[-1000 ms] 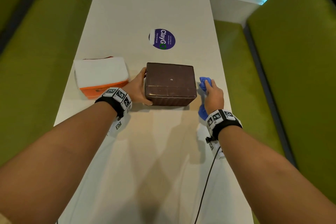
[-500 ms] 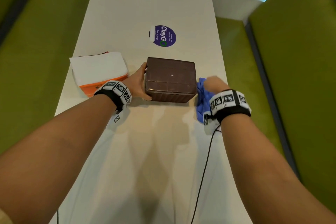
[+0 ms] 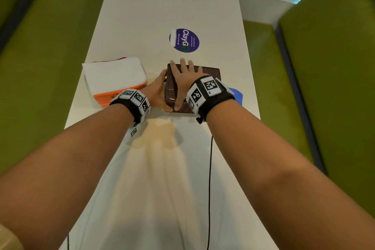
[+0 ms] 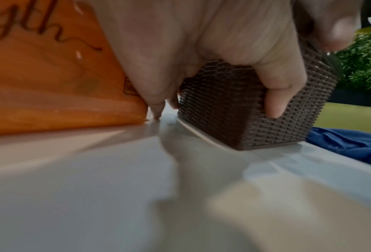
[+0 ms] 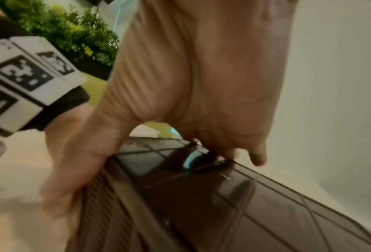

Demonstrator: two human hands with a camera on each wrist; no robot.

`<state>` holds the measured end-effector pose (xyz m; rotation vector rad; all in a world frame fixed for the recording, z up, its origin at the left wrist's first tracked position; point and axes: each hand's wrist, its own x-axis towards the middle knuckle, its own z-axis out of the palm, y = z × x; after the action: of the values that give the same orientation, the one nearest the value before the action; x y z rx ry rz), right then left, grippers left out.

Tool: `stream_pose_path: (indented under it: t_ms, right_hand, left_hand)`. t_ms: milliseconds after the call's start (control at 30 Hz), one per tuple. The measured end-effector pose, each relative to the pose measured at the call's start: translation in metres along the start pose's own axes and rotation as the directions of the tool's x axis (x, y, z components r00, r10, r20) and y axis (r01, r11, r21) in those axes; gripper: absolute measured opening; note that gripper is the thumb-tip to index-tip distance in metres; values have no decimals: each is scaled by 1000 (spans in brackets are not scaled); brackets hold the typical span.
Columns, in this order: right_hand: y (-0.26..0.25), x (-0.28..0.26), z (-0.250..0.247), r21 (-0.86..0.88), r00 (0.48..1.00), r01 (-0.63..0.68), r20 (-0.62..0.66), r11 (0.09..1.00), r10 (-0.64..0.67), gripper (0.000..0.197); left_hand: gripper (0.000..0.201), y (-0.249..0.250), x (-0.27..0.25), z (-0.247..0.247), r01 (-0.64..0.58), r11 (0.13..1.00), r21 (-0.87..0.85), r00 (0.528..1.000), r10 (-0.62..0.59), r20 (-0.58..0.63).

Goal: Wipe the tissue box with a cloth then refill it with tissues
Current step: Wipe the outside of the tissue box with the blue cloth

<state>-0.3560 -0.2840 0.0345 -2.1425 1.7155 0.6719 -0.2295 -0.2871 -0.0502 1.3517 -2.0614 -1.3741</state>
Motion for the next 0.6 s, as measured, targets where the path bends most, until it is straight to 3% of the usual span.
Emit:
stream_pose_path:
  t_ms: [267, 500, 600]
  right_hand:
    - [-3, -2, -8, -58, 999, 38, -23, 998, -40, 138]
    - [5, -14, -42, 57, 992, 119, -57, 991, -116, 137]
    - [5, -26, -47, 133, 983, 160, -107, 978, -146, 133]
  left_hand:
    - [125, -5, 5, 0, 12, 1000, 10, 1000, -11, -9]
    - [155, -7, 2, -6, -47, 997, -60, 997, 50, 53]
    - [143, 1, 0, -4, -32, 999, 21, 999, 31, 25]
